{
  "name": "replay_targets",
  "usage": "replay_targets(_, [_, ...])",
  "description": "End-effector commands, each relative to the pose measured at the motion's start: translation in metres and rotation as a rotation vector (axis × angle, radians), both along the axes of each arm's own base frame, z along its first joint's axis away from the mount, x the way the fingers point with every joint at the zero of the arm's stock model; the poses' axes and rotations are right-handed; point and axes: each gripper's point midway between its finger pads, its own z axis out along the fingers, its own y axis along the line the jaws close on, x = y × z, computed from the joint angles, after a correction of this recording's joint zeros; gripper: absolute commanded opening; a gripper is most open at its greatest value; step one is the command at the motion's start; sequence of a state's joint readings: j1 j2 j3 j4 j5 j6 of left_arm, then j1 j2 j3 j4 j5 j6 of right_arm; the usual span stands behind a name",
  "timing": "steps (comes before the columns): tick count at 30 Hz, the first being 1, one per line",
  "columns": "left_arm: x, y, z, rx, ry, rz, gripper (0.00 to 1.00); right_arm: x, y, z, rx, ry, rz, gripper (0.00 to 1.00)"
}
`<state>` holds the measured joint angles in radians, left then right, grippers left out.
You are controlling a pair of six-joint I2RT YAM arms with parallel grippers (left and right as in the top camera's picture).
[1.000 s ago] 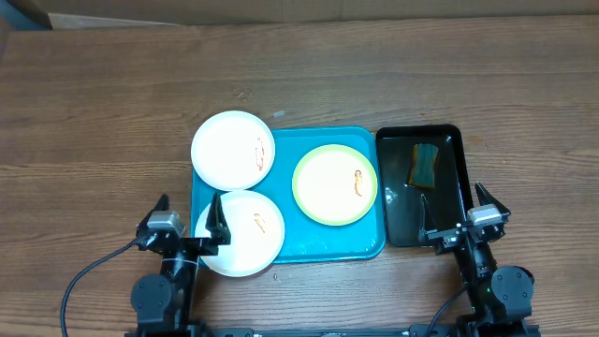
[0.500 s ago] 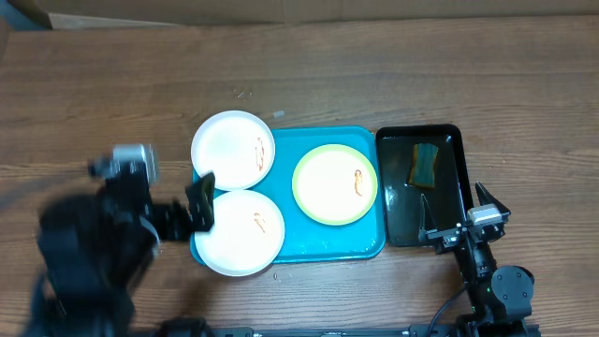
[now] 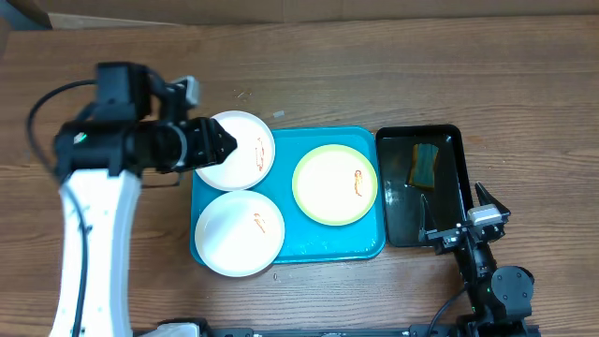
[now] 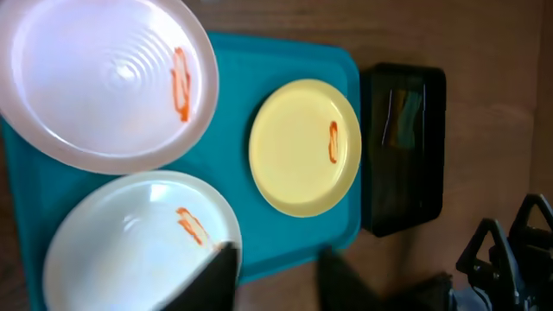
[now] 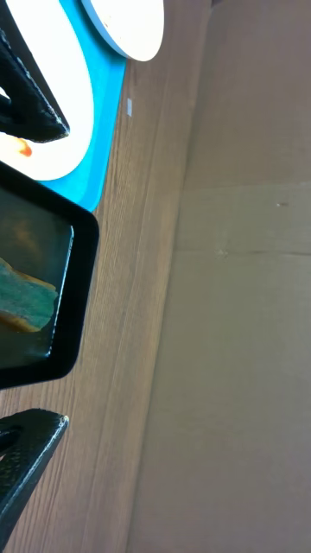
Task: Clean dirty plates on tray and stack at the side
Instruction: 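Reach the left gripper over and grasp the yellow plate's left rim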
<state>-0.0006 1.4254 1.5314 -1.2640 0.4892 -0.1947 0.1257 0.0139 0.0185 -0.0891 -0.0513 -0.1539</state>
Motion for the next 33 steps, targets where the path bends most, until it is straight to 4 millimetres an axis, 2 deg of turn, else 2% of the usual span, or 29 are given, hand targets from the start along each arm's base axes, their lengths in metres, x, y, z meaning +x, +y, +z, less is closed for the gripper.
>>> replay_targets(1, [-0.003, -0.027, -0.042, 0.042, 0.16, -0.015, 0.19, 0.001, -0.002, -0.002, 0.0, -0.005, -0.01, 1.0])
replay_targets(2, [-0.004, -0.032, -0.055, 0.082, 0.19, -0.02, 0.23, 0.001, -0.002, -0.002, 0.0, -0.005, -0.01, 1.0])
replay_targets(3, [-0.005, -0.045, -0.082, 0.149, 0.248, -0.04, 0.29, 0.001, -0.002, -0.002, 0.0, -0.005, -0.01, 1.0])
replay_targets(4, [-0.007, -0.052, -0.093, 0.169, 0.269, -0.059, 0.3, 0.001, -0.002, -0.002, 0.0, -0.005, -0.01, 1.0])
replay_targets(5, [-0.01, -0.07, -0.116, 0.199, 0.31, -0.115, 0.33, 0.001, -0.002, -0.002, 0.0, -0.005, -0.01, 1.0])
replay_targets(6, [-0.011, -0.077, -0.128, 0.217, 0.324, -0.138, 0.36, 0.001, -0.002, -0.002, 0.0, -0.005, -0.01, 1.0])
replay_targets(9, [-0.009, -0.089, -0.156, 0.276, 0.351, -0.181, 0.44, 0.001, -0.002, -0.002, 0.0, -0.005, -0.01, 1.0])
replay_targets(12, [-0.008, -0.1, -0.183, 0.298, 0.393, -0.211, 0.45, 0.001, -0.002, -0.002, 0.0, -0.005, -0.01, 1.0])
replay_targets(16, [-0.011, -0.101, -0.211, 0.322, 0.46, -0.221, 0.43, 0.001, -0.002, -0.002, 0.0, -0.005, -0.01, 1.0])
replay_targets(23, [-0.006, -0.101, -0.232, 0.329, 0.485, -0.218, 0.37, 0.001, -0.002, -0.002, 0.0, -0.005, -0.01, 1.0])
replay_targets(33, [0.001, -0.103, -0.234, 0.319, 0.459, -0.213, 0.3, 0.001, -0.002, -0.002, 0.0, -0.005, -0.01, 1.0])
